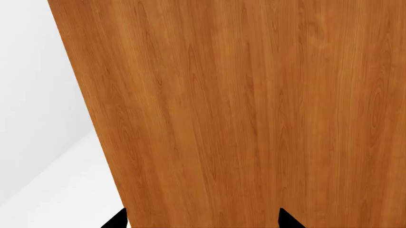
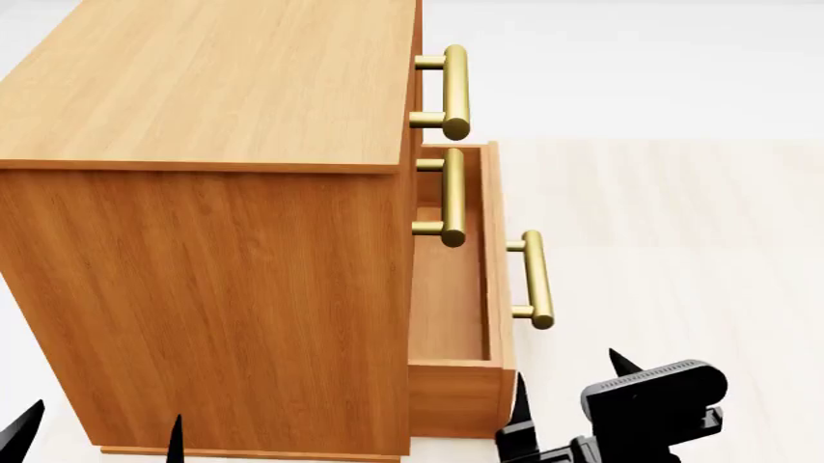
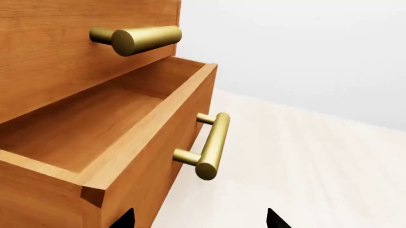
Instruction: Close the bottom drawer of the cabinet.
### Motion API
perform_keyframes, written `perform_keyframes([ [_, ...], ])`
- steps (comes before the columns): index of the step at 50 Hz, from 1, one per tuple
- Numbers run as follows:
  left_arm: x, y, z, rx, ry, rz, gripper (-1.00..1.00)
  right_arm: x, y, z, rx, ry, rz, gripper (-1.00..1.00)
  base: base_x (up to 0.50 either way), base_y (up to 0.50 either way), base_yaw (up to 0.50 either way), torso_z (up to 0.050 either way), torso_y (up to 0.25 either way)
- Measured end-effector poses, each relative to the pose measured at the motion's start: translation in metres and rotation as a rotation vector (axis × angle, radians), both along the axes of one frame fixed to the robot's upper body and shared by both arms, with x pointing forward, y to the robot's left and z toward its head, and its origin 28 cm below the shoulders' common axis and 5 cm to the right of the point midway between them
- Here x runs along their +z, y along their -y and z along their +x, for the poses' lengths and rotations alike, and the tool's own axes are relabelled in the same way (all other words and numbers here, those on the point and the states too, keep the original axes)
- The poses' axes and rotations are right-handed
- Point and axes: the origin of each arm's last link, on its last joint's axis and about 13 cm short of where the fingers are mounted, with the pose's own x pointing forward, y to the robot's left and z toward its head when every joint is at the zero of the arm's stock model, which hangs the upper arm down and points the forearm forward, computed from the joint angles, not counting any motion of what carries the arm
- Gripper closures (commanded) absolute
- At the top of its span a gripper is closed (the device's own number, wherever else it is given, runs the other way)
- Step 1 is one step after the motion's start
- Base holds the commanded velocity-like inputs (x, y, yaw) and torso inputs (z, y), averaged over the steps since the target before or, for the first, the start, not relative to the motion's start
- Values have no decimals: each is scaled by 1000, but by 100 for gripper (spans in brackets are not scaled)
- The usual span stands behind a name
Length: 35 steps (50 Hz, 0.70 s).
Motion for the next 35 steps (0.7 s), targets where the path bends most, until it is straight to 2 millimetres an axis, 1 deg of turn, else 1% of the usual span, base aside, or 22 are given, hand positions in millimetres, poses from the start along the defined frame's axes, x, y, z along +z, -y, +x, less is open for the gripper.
perform_keyframes([
  [16,0,0,-1,-1,-2,0,-100,-3,-8,4,24,-3,-15,-100,0,0,0,0,0],
  [35,-1,-1,-1,2,-2,-2,-100,-15,-15,17,-9,2,-39,-100,0,0,0,0,0],
])
